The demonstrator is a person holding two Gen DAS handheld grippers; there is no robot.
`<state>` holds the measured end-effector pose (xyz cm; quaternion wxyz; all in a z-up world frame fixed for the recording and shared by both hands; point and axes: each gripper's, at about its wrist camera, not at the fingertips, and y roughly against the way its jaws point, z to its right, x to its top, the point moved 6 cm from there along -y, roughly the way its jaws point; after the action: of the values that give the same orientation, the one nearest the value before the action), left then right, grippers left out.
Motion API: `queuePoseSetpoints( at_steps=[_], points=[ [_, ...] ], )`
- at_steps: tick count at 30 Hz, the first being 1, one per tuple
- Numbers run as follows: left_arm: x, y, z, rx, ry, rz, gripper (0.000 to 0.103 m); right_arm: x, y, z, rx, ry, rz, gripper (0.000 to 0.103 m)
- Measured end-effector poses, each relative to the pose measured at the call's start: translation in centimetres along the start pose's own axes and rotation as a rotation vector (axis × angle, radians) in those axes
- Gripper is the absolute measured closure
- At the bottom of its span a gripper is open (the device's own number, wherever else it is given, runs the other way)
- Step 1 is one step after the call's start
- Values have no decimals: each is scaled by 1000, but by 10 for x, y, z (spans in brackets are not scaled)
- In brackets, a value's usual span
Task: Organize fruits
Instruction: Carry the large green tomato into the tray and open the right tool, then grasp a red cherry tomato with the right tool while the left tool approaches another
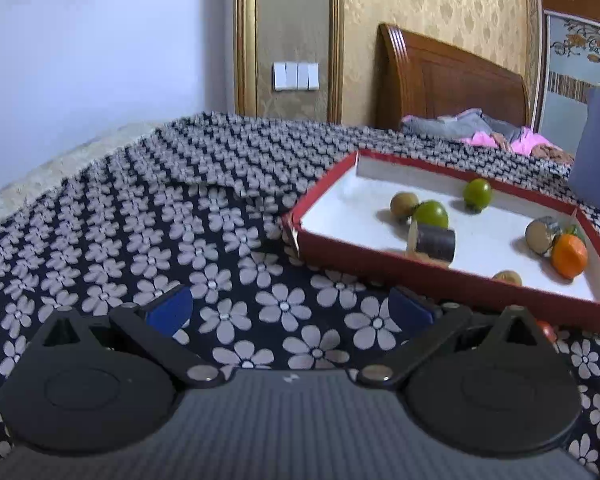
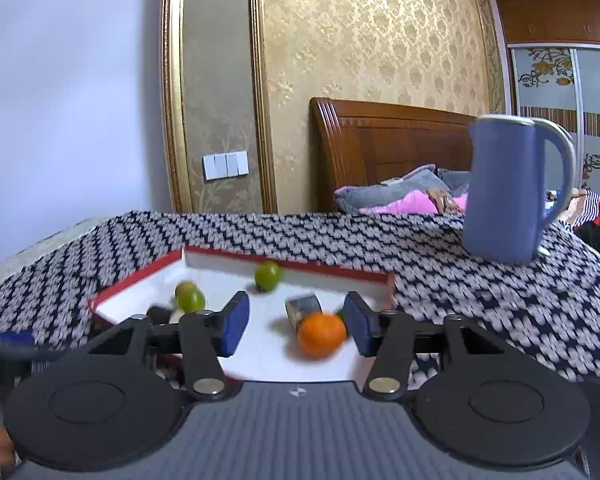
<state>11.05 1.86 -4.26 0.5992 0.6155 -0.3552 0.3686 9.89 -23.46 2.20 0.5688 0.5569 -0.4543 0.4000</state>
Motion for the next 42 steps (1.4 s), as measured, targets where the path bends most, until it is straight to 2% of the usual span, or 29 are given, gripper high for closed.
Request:
queuePoseSetpoints(
  at_steps=[6, 15, 18, 22, 27, 28, 32, 34, 37, 39, 42],
  points=[
    [4, 7, 5, -1, -21, 47, 0, -36, 1, -7, 21, 65, -117, 47],
    [5, 0, -2, -4, 30, 11, 0, -57, -15, -65, 174, 166, -210, 47],
    [4, -2, -4, -8, 41, 0, 0, -62, -23, -77, 164, 204, -231, 52],
    [4, -2, -1, -6, 29, 0, 0, -64, -30, -84, 189, 197, -265, 69],
    [3, -4, -1, -10, 26, -1, 0, -68, -37, -98, 189, 235, -282, 71],
    [3, -5, -1, -13, 25, -4, 0, -68, -38, -99, 191, 239, -282, 79],
    [4, -4, 0, -17, 26, 0, 0, -67, -37, -93, 185, 208, -281, 80],
    [5, -1, 2, -38, 10, -5, 0, -64, -26, -87, 181, 196, -255, 80],
    [8, 12, 18, -144, -37, -32, 0, -61, -4, -73, 159, 191, -208, 80],
    [13, 23, 33, -211, -62, -43, 0, -59, 11, -58, 136, 166, -176, 80],
    [16, 34, 66, -263, -140, -40, 0, -57, 29, -33, 110, 98, -141, 80]
  ],
)
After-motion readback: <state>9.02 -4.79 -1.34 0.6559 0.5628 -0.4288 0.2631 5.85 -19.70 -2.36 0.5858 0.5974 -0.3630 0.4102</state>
